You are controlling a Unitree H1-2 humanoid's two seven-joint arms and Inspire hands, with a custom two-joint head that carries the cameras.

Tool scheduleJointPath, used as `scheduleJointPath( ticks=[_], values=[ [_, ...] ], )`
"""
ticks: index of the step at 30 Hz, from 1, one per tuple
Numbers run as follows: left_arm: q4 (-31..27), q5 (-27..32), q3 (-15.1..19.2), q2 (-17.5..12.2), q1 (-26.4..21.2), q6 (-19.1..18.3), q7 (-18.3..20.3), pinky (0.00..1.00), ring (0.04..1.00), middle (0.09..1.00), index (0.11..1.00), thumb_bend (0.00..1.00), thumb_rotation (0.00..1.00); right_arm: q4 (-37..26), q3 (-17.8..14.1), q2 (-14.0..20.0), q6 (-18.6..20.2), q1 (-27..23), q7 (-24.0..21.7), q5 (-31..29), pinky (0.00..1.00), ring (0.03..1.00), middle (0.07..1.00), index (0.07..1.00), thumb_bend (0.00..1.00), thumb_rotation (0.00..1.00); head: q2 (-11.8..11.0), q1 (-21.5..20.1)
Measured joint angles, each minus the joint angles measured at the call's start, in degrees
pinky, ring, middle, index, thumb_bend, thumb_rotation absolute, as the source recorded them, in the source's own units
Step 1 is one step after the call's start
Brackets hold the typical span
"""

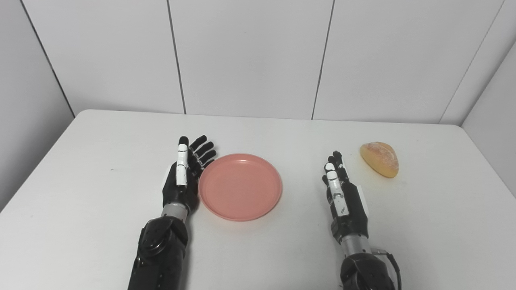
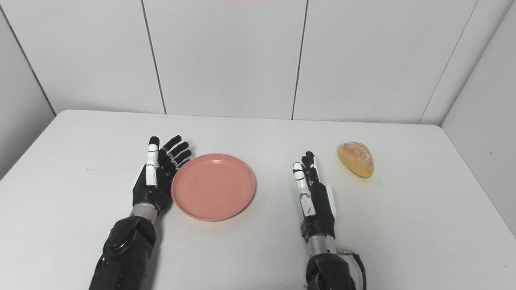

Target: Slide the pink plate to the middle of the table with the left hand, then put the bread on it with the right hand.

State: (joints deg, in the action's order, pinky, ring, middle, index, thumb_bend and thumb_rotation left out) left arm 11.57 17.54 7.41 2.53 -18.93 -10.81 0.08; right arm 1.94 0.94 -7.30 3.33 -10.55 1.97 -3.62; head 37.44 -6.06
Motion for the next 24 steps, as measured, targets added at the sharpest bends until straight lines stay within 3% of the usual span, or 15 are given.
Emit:
scheduleJointPath(
  ticks=[11,24],
  values=[
    [-3.2,-0.2,-3.8,1.5,2.4,-1.8,1.2,0.92,0.891,0.860,0.830,0.62,0.98,0.0,0.0,0.0,0.0,0.0,0.2,0.3,1.00,1.000,1.000,1.000,0.50,0.79,0.4,-1.5],
    [-3.1,-1.0,-4.7,2.2,3.0,-0.8,1.8,0.95,0.922,0.881,0.858,0.62,0.99,-0.1,-0.1,0.4,0.0,0.0,0.1,0.1,1.00,1.000,1.000,1.000,0.55,0.79,0.4,-1.8]
  ],
)
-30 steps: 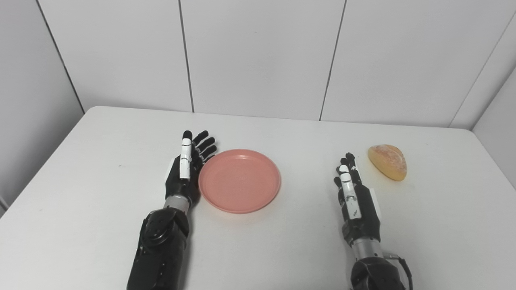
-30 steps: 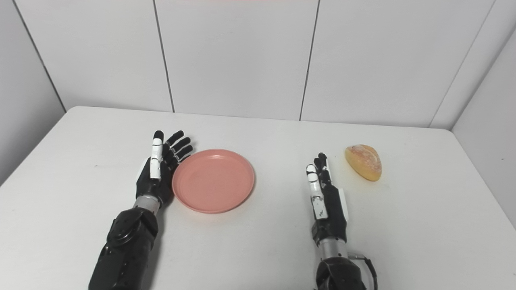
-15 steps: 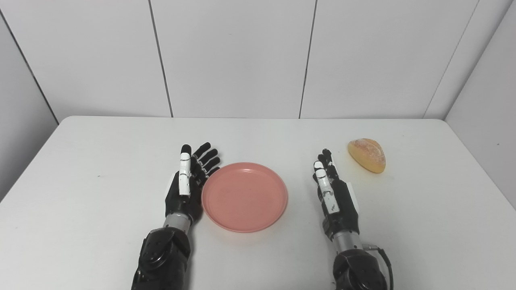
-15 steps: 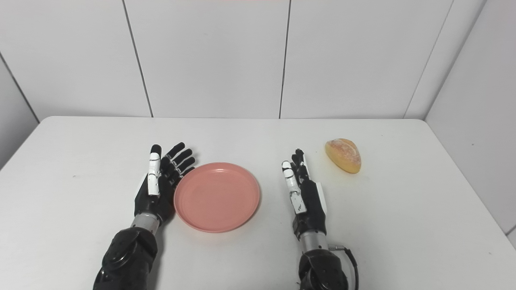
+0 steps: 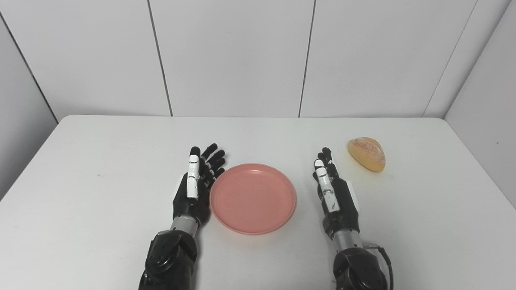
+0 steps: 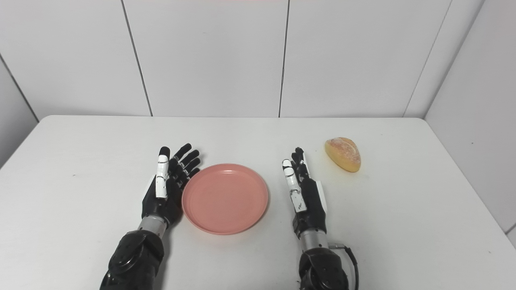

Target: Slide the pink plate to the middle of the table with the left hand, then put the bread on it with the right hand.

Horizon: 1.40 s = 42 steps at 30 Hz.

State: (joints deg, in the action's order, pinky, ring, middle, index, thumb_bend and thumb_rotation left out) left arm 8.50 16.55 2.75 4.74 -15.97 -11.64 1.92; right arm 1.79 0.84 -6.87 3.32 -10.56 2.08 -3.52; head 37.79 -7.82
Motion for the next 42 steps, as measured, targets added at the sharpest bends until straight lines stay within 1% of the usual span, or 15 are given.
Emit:
scheduleJointPath(
  ticks=[1,4,7,8,9,10,13,15,20,23,28,31,32,34,42],
  values=[
    [0.1,-0.3,-0.1,0.0,0.0,0.2,0.1,0.95,0.926,0.886,0.862,0.62,0.99,0.0,0.0,0.2,0.0,0.0,0.0,0.3,1.00,1.000,1.000,1.000,0.59,0.83,0.0,0.0],
    [0.5,-0.8,-0.5,-0.1,0.0,0.9,0.4,0.96,0.930,0.891,0.867,0.63,1.00,-0.1,0.3,2.1,0.0,-0.8,1.5,5.2,1.00,1.000,0.995,1.000,0.63,0.84,-0.3,0.0],
    [0.7,-1.1,-0.6,0.0,0.0,1.3,0.4,0.96,0.932,0.894,0.871,0.63,0.98,-0.2,0.2,4.4,0.0,-2.8,3.4,10.4,1.00,1.000,0.995,1.000,0.62,0.87,-0.4,-0.3],
    [0.7,-1.1,-0.6,0.0,0.0,1.3,0.4,0.96,0.929,0.893,0.871,0.63,0.97,-0.4,0.3,5.3,0.0,-3.4,3.9,11.9,0.99,0.993,0.984,1.000,0.63,0.85,-0.5,-0.7],
    [0.7,-1.1,-0.6,0.0,0.0,1.3,0.4,0.96,0.930,0.897,0.877,0.63,0.98,-0.7,0.3,6.0,0.0,-4.0,4.0,13.3,0.96,0.976,0.972,1.000,0.64,0.78,-0.5,-0.9],
    [0.7,-1.1,-0.6,0.1,0.0,1.3,0.4,0.96,0.930,0.898,0.877,0.63,0.98,-1.2,0.4,7.0,0.0,-4.6,4.6,15.1,0.96,0.974,0.971,1.000,0.64,0.77,-0.5,-0.9],
    [0.7,-1.3,-0.6,0.1,0.0,1.4,0.5,0.96,0.934,0.902,0.884,0.62,1.00,-2.1,-0.1,8.8,0.0,-6.2,6.3,18.3,0.92,0.958,0.976,1.000,0.63,0.65,-0.6,-1.1],
    [0.7,-1.6,-0.9,0.1,0.0,1.4,0.5,0.96,0.936,0.904,0.886,0.61,1.00,-2.2,-0.2,9.8,0.0,-7.2,6.8,20.2,0.90,0.944,0.979,1.000,0.64,0.60,-0.7,-1.3],
    [0.7,-1.7,-1.0,0.0,0.2,1.8,1.2,0.94,0.929,0.901,0.881,0.60,1.00,-2.2,-0.4,13.1,0.4,-9.0,7.6,25.0,0.88,0.940,0.960,1.000,0.67,0.57,-0.8,-1.8],
    [0.7,-1.6,-0.8,0.1,0.2,1.7,1.2,0.95,0.931,0.905,0.882,0.61,0.99,-2.1,-0.3,14.1,1.9,-9.3,7.8,28.3,0.86,0.933,0.957,1.000,0.69,0.57,-0.9,-2.2],
    [0.7,-0.4,0.2,0.1,0.2,1.7,1.3,0.93,0.915,0.891,0.871,0.62,0.97,-1.5,-0.3,14.6,6.2,-10.3,8.2,33.2,0.80,0.903,0.952,0.996,0.73,0.53,-0.9,-2.7],
    [0.7,-0.3,0.4,0.1,0.2,1.7,1.3,0.93,0.908,0.883,0.866,0.62,0.97,0.6,-0.8,15.3,7.2,-11.7,8.9,34.2,0.77,0.894,0.958,0.991,0.76,0.48,-0.8,-2.9],
    [0.7,-0.3,0.4,0.1,0.2,1.7,1.3,0.92,0.904,0.878,0.860,0.63,0.97,1.9,-0.9,15.8,7.3,-12.4,9.2,34.9,0.79,0.906,0.963,0.987,0.77,0.44,-0.8,-3.1],
    [0.7,-0.3,0.4,0.1,0.1,1.6,1.3,0.92,0.903,0.877,0.860,0.63,0.97,3.7,-0.8,16.7,7.6,-13.3,9.4,35.6,0.79,0.904,0.962,0.984,0.77,0.42,-0.8,-3.1],
    [0.7,-0.4,0.4,0.1,0.1,1.5,1.3,0.92,0.901,0.875,0.859,0.63,0.97,12.7,0.1,20.6,10.1,-16.6,10.0,37.7,0.72,0.848,0.906,0.951,0.78,0.37,-1.0,-2.9]
  ],
)
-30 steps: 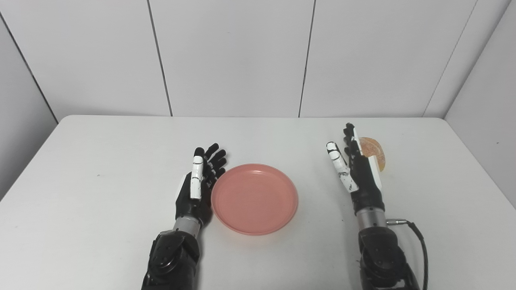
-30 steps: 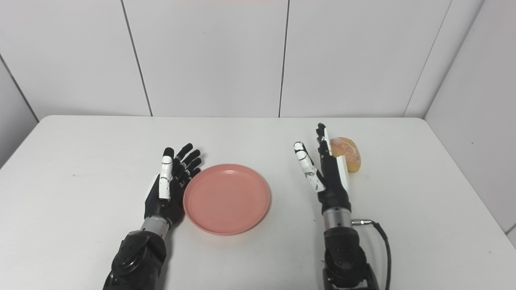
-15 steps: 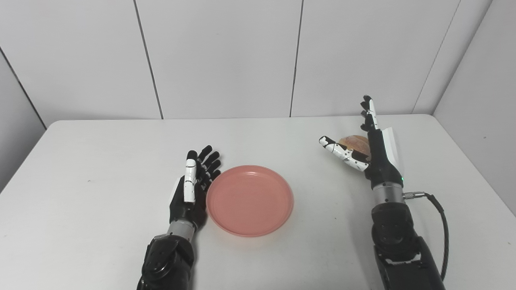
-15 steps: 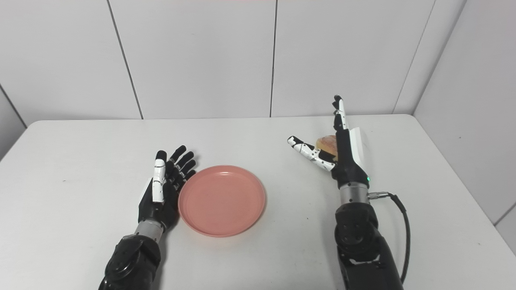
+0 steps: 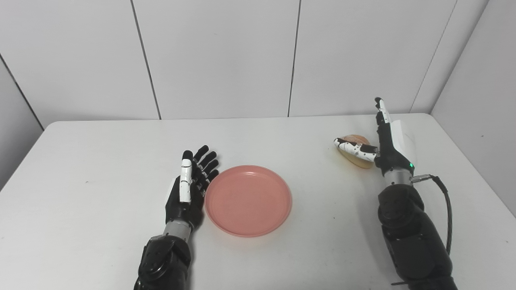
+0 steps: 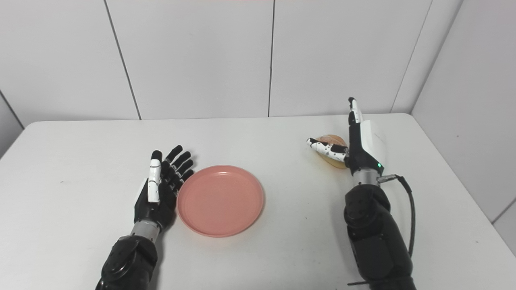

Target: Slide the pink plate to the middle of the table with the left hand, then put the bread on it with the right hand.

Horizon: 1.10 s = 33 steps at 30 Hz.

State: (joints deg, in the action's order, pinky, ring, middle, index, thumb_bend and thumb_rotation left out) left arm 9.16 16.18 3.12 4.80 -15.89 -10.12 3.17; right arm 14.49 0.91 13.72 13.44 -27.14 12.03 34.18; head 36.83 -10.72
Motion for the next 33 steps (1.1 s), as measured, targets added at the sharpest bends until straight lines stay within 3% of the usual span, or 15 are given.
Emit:
scheduleJointPath(
  ticks=[7,11,14,16,19,22,24,26,28,33],
  values=[
    [-0.2,-0.1,-0.2,0.0,0.0,0.0,0.0,0.91,0.902,0.880,0.863,0.62,0.97,9.0,3.9,2.1,0.0,-2.7,1.4,2.8,0.82,0.896,0.922,0.949,0.77,0.35,0.1,0.2],
    [-0.5,-0.1,-0.2,0.1,0.1,-0.1,-0.1,0.91,0.902,0.879,0.862,0.61,0.97,11.7,5.3,2.9,0.0,-4.0,1.5,3.2,0.79,0.877,0.905,0.937,0.77,0.38,0.2,0.4],
    [-0.5,-0.1,-0.3,0.1,0.1,-0.1,-0.2,0.91,0.903,0.879,0.863,0.62,0.98,14.0,6.4,3.6,0.0,-4.9,1.3,3.2,0.75,0.846,0.881,0.915,0.77,0.39,0.3,0.5],
    [-0.6,-0.1,-0.4,0.1,0.1,-0.2,-0.2,0.91,0.900,0.877,0.860,0.61,0.98,15.6,6.8,3.6,0.0,-5.4,1.3,2.9,0.66,0.769,0.831,0.861,0.76,0.34,0.4,0.6],
    [-0.6,-0.2,-0.6,0.1,0.1,-0.2,-0.2,0.91,0.899,0.876,0.859,0.60,0.98,17.7,7.1,3.6,-0.6,-5.7,1.8,2.0,0.62,0.723,0.796,0.832,0.74,0.31,0.4,0.8],
    [-0.6,-0.3,-0.6,0.1,0.1,-0.2,-0.3,0.91,0.898,0.876,0.860,0.61,0.98,18.6,7.1,3.4,-1.8,-5.8,3.9,1.1,0.33,0.430,0.536,0.703,0.59,0.04,0.5,1.0],
    [-0.7,-0.4,-0.7,0.1,0.2,-0.2,-0.4,0.90,0.893,0.872,0.854,0.61,0.97,19.1,7.1,3.1,-2.8,-5.8,5.4,0.5,0.23,0.323,0.437,0.544,0.52,0.10,0.5,0.9],
    [-0.7,-0.4,-0.7,0.1,0.2,-0.2,-0.6,0.90,0.892,0.871,0.853,0.61,0.97,19.2,7.2,2.8,-3.8,-5.8,6.8,0.5,0.22,0.312,0.426,0.515,0.51,0.12,0.5,0.9],
    [-0.7,-0.7,-0.7,0.3,0.2,-0.2,-0.8,0.89,0.888,0.868,0.850,0.61,0.97,19.2,7.3,2.6,-4.1,-5.8,7.3,0.3,0.25,0.349,0.470,0.496,0.52,0.02,0.5,0.9],
    [-0.7,-1.2,-0.7,0.5,0.2,-0.2,-0.9,0.89,0.893,0.872,0.856,0.61,0.97,18.9,7.4,2.6,-4.1,-5.8,7.4,-0.2,0.30,0.396,0.443,0.541,0.51,0.00,0.5,1.0]
  ],
)
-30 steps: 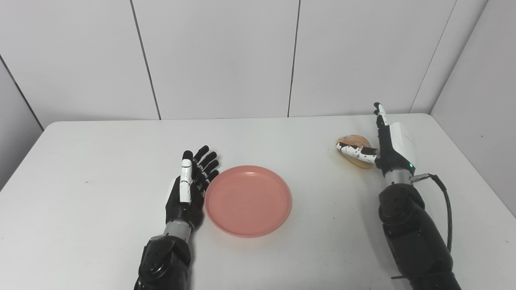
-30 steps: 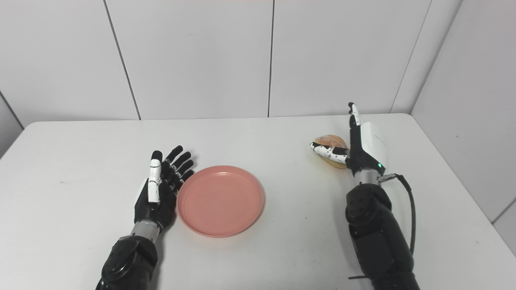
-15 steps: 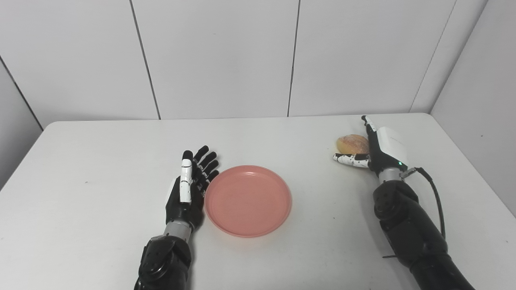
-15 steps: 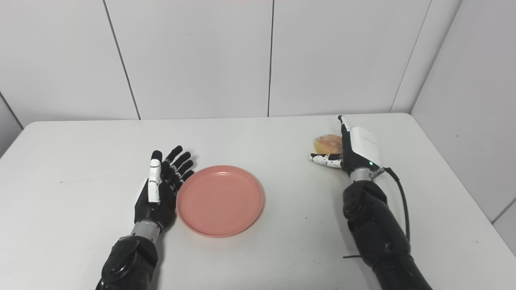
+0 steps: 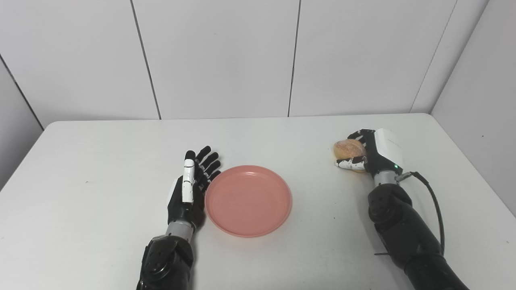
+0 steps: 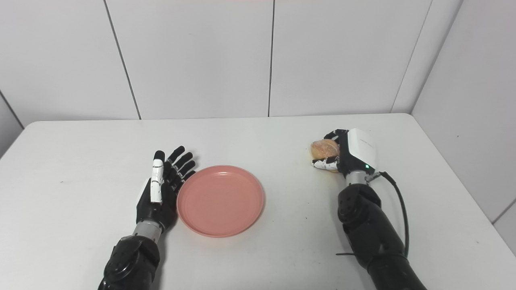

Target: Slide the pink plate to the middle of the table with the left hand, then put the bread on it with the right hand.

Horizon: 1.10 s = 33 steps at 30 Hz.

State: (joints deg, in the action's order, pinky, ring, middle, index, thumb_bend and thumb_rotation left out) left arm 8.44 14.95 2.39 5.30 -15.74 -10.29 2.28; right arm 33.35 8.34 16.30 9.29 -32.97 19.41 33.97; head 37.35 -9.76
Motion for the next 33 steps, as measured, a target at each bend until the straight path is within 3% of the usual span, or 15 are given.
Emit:
scheduleJointPath(
  ticks=[12,20,23,28,33],
  values=[
    [0.0,-0.4,-0.7,0.1,0.0,0.0,0.0,0.92,0.909,0.888,0.873,0.60,1.00,-5.1,0.0,0.2,-0.1,0.8,-0.5,-1.3,0.29,0.385,0.435,0.547,0.51,0.00,0.3,2.6],
    [0.1,-2.1,-1.2,0.5,0.0,0.1,-0.1,0.92,0.906,0.884,0.868,0.63,0.99,-17.7,1.1,-0.5,-1.4,4.2,-4.0,-3.0,0.34,0.419,0.458,0.535,0.52,0.00,0.3,6.6],
    [0.2,-2.5,-1.2,1.2,0.0,0.2,-0.1,0.92,0.906,0.884,0.867,0.63,0.98,-23.0,2.5,-1.5,-1.6,5.5,-6.5,-3.4,0.27,0.345,0.477,0.496,0.52,0.00,0.4,7.8],
    [1.1,-2.8,-1.3,1.6,0.0,2.2,-0.1,0.91,0.908,0.889,0.875,0.62,0.98,-28.9,5.1,-4.0,-1.7,7.1,-9.7,-3.3,0.37,0.444,0.463,0.535,0.52,0.00,0.5,8.3],
    [2.6,-3.8,-1.3,1.6,-0.2,4.5,-0.1,0.90,0.909,0.894,0.883,0.60,1.00,-32.8,6.9,-7.0,-1.5,7.8,-13.1,-3.0,0.37,0.442,0.461,0.533,0.52,0.00,0.5,8.3]
  ],
)
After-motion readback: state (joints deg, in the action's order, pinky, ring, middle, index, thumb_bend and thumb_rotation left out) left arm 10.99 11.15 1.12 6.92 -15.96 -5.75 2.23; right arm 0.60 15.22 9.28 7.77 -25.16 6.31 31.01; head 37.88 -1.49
